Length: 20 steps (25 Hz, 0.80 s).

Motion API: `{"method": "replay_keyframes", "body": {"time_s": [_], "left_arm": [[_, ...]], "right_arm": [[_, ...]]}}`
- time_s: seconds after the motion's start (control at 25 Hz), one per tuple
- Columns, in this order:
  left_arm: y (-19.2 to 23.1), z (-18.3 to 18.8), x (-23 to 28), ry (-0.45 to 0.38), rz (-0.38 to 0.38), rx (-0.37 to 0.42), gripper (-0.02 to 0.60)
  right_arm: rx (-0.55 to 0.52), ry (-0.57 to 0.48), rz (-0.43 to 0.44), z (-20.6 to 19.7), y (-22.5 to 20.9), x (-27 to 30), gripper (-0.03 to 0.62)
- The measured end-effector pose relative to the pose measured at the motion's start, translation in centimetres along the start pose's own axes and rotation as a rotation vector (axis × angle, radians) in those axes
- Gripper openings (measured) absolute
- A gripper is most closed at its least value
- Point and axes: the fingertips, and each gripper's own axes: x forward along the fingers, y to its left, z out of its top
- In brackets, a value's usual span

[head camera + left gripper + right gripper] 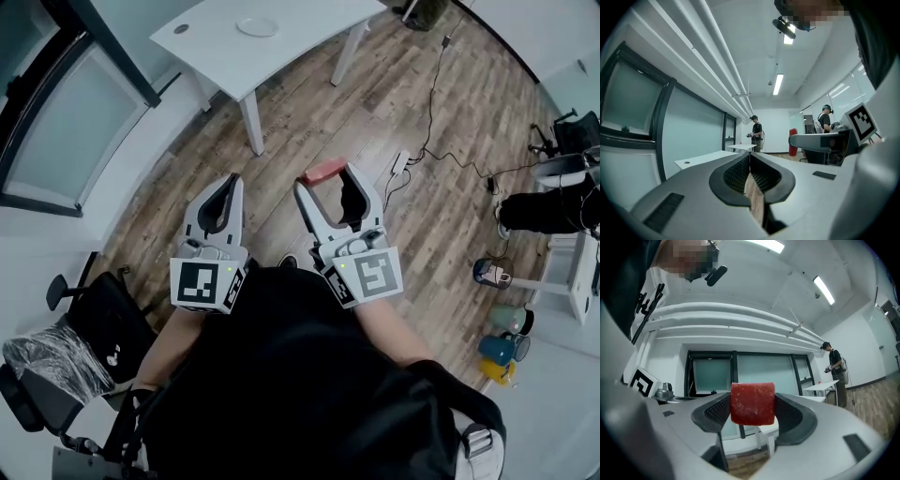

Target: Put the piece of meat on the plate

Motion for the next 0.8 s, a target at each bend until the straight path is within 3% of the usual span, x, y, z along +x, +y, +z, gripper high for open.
{"method": "replay_keyframes", "body": {"time_s": [0.36, 0.6, 0.8], "left_arm": [[2.0, -2.3, 2.1, 0.052, -0.037, -0.062, 0.005], [3.3, -3.5, 7.0, 0.066, -0.11, -0.1, 0.003], [7.4, -3.3, 12.0, 0.054, -0.156, -0.109, 0.003]], "right_arm": [[0.008, 0.057, 0.0, -2.2, 0.1, 3.4, 0.291], [-0.007, 0.094, -0.019, -3.1, -1.4, 6.6, 0.291], [-0.024, 0.113, -0.034, -3.6, -2.9, 12.6, 0.291]]}}
